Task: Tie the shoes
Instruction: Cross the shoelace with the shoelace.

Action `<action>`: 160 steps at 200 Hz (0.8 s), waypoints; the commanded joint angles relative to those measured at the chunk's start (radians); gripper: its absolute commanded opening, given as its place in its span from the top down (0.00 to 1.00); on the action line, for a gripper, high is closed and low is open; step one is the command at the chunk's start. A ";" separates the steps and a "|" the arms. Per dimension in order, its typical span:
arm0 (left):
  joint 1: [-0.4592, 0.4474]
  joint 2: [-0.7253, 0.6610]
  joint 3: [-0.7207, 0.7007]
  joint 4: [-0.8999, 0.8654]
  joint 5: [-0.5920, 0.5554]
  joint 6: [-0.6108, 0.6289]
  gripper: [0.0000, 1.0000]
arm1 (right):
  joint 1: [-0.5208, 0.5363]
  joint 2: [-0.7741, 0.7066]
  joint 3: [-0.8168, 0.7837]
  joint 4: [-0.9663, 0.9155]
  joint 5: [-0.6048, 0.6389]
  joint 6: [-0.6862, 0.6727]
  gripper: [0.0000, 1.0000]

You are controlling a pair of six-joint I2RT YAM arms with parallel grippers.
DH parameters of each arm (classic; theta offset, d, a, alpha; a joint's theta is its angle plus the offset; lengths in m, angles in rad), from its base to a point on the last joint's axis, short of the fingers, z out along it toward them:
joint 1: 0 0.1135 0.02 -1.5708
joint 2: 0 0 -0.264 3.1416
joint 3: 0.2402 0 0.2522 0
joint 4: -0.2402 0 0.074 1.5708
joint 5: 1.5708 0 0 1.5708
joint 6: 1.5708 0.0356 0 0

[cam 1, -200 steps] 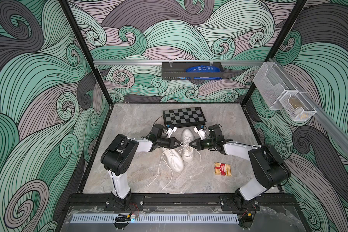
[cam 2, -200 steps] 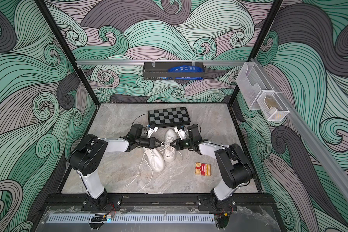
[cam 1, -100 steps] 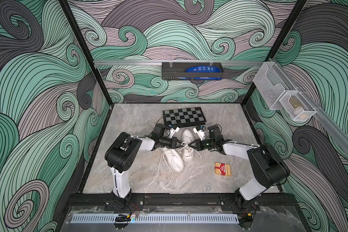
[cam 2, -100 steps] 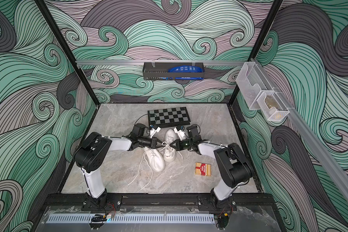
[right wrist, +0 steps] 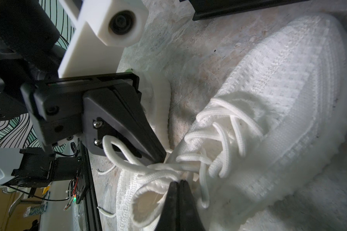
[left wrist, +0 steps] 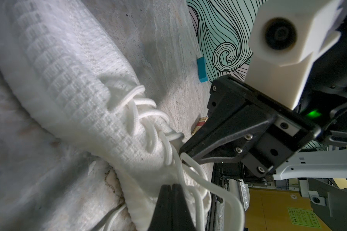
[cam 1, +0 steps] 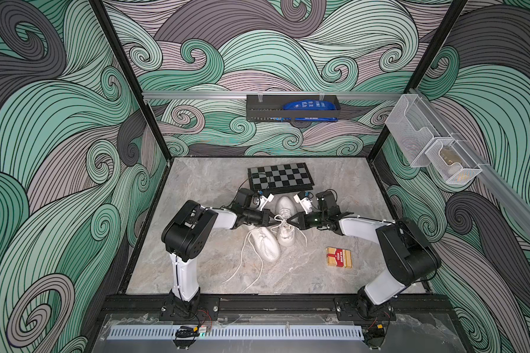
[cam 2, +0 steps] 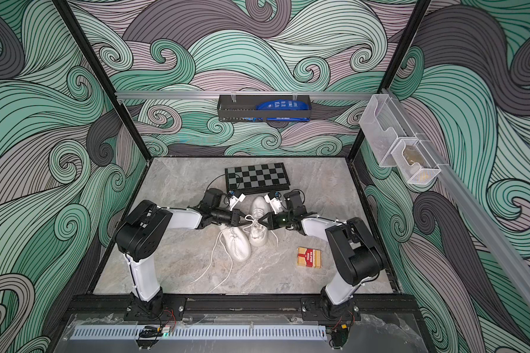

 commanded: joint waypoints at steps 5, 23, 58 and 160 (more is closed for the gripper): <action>-0.008 0.032 0.025 -0.006 0.017 -0.009 1.00 | 0.010 0.028 -0.010 -0.035 -0.009 -0.017 1.00; -0.008 0.029 0.021 0.020 0.040 -0.022 1.00 | 0.013 0.031 -0.010 -0.035 -0.010 -0.022 1.00; -0.008 0.028 0.002 0.136 0.091 -0.097 1.00 | 0.016 0.033 -0.011 -0.065 -0.009 -0.032 1.00; -0.009 0.065 0.011 0.160 0.108 -0.137 0.99 | 0.025 0.036 0.000 -0.066 -0.018 -0.052 1.00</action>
